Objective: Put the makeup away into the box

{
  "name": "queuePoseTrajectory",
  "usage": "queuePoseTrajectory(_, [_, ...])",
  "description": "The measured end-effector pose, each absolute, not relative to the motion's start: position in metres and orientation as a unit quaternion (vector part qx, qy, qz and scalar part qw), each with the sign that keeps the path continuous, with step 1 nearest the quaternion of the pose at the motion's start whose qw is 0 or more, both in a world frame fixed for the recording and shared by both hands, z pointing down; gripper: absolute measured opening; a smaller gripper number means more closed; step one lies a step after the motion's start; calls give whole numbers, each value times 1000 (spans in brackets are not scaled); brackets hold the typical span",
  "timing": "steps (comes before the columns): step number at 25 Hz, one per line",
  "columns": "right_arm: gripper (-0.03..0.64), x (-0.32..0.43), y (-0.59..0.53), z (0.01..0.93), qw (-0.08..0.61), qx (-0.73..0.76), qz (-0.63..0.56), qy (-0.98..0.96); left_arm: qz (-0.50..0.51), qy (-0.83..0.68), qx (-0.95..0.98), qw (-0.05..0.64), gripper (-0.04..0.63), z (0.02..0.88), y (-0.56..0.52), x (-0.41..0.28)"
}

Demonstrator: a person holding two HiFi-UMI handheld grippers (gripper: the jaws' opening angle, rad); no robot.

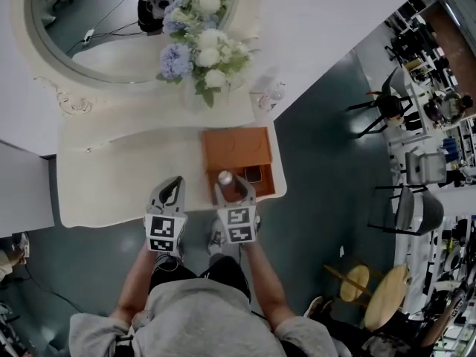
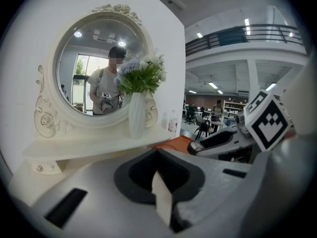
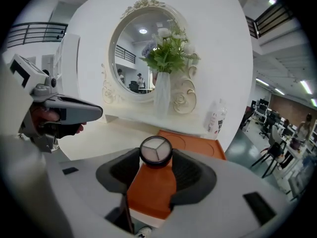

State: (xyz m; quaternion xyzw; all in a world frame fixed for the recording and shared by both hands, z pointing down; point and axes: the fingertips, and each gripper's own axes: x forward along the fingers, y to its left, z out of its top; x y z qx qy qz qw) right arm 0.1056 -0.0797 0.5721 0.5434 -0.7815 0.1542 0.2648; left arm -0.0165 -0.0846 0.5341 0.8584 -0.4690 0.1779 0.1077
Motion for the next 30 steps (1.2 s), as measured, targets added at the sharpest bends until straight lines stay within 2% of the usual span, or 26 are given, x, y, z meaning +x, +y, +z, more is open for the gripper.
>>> queuePoseTrajectory(11, [215,135,-90,640,325,513,183,-773,208,-462,851,136,0,579,-93,10])
queuePoseTrajectory(30, [218,132,-93,702,424,433,229,-762,229,-470,835,170,0,617,-105,12])
